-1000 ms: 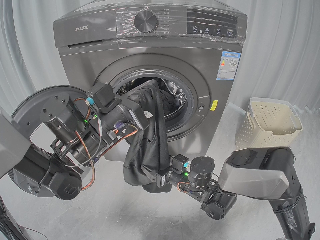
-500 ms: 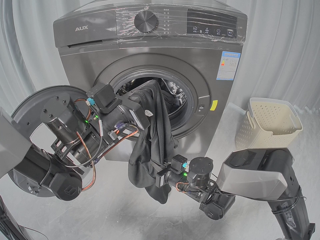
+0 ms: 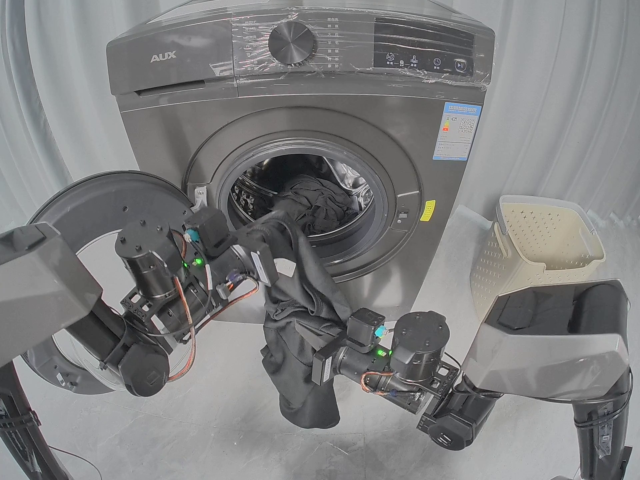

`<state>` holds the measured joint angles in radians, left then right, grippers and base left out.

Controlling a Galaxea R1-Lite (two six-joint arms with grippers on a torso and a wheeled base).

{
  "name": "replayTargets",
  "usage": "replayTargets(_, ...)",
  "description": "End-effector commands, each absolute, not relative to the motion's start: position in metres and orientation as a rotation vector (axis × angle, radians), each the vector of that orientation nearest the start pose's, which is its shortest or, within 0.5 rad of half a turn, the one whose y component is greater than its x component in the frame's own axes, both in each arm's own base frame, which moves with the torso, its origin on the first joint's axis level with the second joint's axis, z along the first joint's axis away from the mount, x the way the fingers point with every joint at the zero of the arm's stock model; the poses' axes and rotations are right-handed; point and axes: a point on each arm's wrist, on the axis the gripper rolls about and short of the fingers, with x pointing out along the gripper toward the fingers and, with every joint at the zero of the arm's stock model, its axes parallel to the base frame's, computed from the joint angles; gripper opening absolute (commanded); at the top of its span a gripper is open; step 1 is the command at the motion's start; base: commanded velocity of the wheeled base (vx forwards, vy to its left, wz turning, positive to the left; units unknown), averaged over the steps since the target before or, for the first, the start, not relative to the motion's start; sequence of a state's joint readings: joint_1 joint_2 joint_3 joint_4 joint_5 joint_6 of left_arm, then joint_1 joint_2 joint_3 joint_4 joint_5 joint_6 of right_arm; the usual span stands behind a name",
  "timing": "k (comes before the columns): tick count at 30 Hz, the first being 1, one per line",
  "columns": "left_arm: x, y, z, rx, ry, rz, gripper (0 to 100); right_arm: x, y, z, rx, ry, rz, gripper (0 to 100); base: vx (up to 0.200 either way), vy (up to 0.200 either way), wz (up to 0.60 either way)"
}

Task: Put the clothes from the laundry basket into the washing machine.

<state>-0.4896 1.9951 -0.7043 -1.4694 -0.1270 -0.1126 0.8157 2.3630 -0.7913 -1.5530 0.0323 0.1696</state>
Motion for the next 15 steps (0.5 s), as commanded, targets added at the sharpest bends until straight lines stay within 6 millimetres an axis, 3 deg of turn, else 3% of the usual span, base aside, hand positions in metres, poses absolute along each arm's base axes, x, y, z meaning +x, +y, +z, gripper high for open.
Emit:
replayTargets(1,0.302,-0.16,0.105,-0.115,-0.022,-0.619,0,0.267,0.281,0.058,0.178,0.028,0.842,0,0.0,0.0,0.0)
replayTargets(7,0.296,-0.156,0.099,-0.113,-0.01,-0.615,0,0.27,0.279,0.056,0.176,0.031,0.833,0,0.0,0.0,0.0)
replayTargets(8,0.296,-0.155,0.099,-0.112,-0.008,-0.615,100,0.27,0.279,0.057,0.177,0.03,0.833,0,0.0,0.0,0.0)
replayTargets(15,0.292,-0.146,0.084,-0.09,0.055,-0.593,100,0.284,0.273,0.064,0.185,-0.011,0.793,0,0.0,0.0,0.0)
